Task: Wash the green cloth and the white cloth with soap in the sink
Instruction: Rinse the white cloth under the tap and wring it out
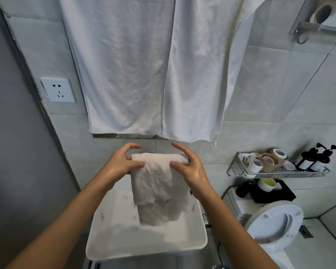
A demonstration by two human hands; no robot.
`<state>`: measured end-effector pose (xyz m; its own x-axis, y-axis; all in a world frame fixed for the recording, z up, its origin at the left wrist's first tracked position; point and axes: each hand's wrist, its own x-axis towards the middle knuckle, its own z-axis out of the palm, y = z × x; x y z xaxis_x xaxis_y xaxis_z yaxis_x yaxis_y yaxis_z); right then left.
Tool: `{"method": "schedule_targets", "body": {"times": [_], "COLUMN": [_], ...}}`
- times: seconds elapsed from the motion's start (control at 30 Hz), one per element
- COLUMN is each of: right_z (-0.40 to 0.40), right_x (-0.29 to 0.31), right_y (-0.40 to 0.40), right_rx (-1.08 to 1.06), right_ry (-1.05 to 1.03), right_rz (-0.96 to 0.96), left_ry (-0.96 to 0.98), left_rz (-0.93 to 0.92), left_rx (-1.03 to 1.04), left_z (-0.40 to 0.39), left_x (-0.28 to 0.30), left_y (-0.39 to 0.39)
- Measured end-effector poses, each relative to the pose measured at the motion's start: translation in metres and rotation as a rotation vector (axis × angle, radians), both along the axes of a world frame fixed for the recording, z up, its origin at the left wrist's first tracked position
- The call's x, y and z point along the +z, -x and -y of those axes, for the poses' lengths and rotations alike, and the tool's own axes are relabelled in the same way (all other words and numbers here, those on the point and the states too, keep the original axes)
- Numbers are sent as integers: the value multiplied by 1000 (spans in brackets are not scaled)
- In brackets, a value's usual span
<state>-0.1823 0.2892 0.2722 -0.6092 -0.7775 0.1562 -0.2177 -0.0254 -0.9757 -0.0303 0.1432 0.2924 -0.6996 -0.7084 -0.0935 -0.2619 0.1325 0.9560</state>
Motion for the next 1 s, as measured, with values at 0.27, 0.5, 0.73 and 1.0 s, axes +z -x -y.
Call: {"method": "schedule_targets", "body": {"times": [0.27,0.5,0.73,1.0], "right_z": [3,-1,1,-9], "right_x": [-10,-1,-7,2], "right_y": [11,12,13,19], "right_rx": [-134,-167,-118,-35], "right_ry": [-254,-145,-463,-255], "right_rz": [-160,224,-656,-145], "left_ry": [82,330,995,210], "left_rz": [-133,117,380,30], "left_rx": [73,-51,11,-173], "left_z": [-9,-7,-10,11], "left_x": [-17,-12,-16,-7], "left_y": [4,10,12,10]}}
